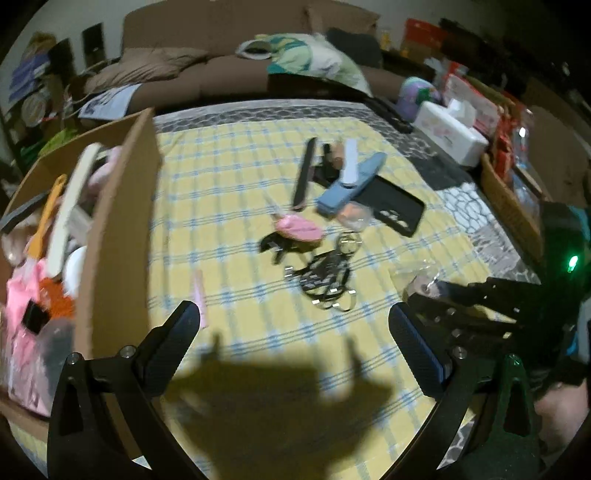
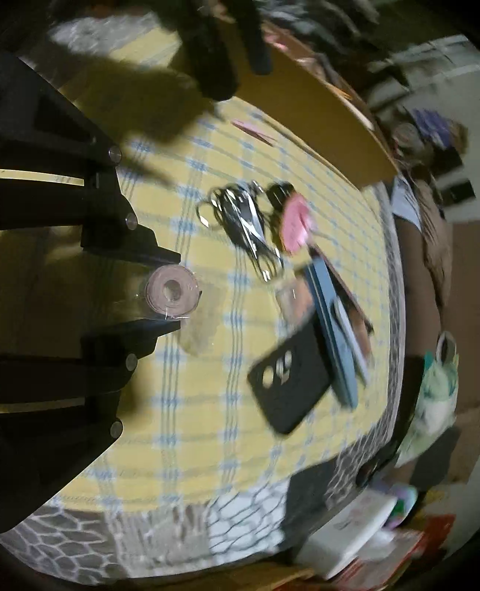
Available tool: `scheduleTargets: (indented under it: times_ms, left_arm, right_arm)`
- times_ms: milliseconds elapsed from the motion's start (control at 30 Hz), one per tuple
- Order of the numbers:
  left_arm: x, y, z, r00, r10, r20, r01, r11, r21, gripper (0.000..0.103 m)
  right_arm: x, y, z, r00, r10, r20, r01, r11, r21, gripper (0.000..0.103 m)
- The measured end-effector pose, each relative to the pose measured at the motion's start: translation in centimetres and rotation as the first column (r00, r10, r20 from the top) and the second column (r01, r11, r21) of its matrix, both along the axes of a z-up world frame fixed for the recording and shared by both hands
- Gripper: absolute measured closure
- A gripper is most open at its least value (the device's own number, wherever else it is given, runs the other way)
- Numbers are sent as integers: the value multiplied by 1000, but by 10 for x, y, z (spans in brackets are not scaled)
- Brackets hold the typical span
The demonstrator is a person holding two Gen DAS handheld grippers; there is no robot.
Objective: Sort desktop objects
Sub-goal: 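Grasp the bagged pink tape roll with the right gripper while the left grasps the scissors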
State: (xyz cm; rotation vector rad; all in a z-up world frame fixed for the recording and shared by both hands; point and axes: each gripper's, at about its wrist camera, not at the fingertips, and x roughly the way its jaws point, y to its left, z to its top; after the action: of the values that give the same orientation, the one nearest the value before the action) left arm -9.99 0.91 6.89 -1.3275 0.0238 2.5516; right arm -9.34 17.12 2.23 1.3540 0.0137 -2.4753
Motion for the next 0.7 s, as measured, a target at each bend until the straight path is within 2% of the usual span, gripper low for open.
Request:
scheduleTargets:
  times_ms: [100, 200, 300, 433, 533, 600, 700]
  left_arm:
    - [-9, 20, -13, 999, -37, 28, 37, 999, -19, 2]
    - [-17, 35, -28, 996, -58, 62, 61, 998, -36, 8]
    - [-23, 46, -41, 995, -73, 61, 78, 995, -69, 12]
    - [-33, 58, -62, 994, -84, 68, 93, 986, -142, 35]
    - [-34, 59, -65, 996, -77, 36, 80, 989, -122, 44]
    - [-33, 61, -64, 996, -85, 24, 88, 989, -118, 64]
    - [-32, 60, -61, 994, -101, 38, 104, 991, -86, 66]
  right_arm:
    - [2, 20, 7, 999, -45, -3, 44, 998, -42, 75]
    - [3, 37, 13, 996, -88, 8, 89, 992, -92, 75]
    - [3, 43, 17, 995, -102, 13, 102, 987, -124, 75]
    - [3, 43, 21, 995, -97, 13, 98, 984, -149, 75]
    - [3, 42, 21, 996, -93, 18, 95, 983, -157, 75]
    - [1, 41, 21, 996, -90, 19, 92, 983, -159, 75]
    - [0, 40, 21, 996, -89, 22, 91, 982, -164, 75]
